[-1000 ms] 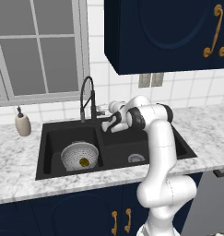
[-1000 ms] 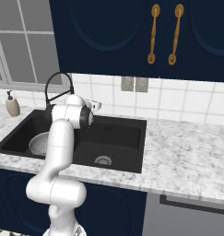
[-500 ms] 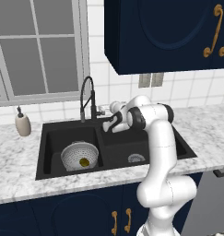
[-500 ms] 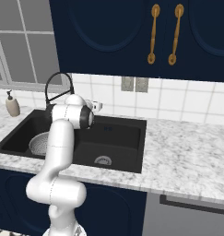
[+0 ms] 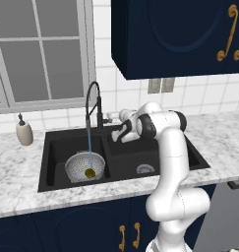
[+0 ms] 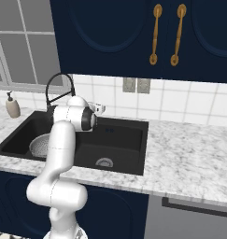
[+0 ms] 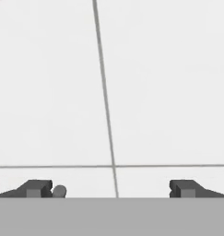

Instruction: Put the colander in the sink, put the kiwi in the colander, and turn on the sink faucet and pour water over the colander.

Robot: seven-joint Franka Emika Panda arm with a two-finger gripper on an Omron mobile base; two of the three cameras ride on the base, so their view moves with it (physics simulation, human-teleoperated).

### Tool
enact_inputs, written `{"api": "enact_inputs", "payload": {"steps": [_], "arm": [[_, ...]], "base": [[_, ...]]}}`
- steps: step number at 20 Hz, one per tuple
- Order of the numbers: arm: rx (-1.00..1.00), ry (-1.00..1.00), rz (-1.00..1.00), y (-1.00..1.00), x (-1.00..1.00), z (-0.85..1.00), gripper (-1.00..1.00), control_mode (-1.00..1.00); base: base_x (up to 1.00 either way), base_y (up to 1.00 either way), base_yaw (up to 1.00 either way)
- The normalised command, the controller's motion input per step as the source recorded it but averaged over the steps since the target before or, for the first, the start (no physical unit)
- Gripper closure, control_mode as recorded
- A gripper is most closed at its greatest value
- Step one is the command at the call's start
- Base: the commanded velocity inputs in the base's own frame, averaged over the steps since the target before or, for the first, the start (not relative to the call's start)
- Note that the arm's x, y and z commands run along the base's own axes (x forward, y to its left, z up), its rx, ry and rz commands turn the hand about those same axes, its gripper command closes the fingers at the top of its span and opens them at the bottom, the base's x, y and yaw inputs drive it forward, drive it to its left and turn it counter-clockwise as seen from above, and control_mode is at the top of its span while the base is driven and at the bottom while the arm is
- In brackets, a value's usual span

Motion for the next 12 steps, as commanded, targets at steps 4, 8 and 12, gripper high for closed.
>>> {"api": "enact_inputs", "payload": {"steps": [4, 8, 12], "arm": [[0.04, 0.0, 0.0, -0.89, 0.0, 0.0, -1.0, -1.0], [0.03, 0.01, 0.0, -0.84, 0.0, 0.0, -1.0, -1.0], [0.02, 0.01, 0.0, -0.78, 0.0, 0.0, -1.0, -1.0]], "base": [[0.0, 0.0, 0.0], [0.0, 0.0, 0.0], [0.0, 0.0, 0.0]]}}
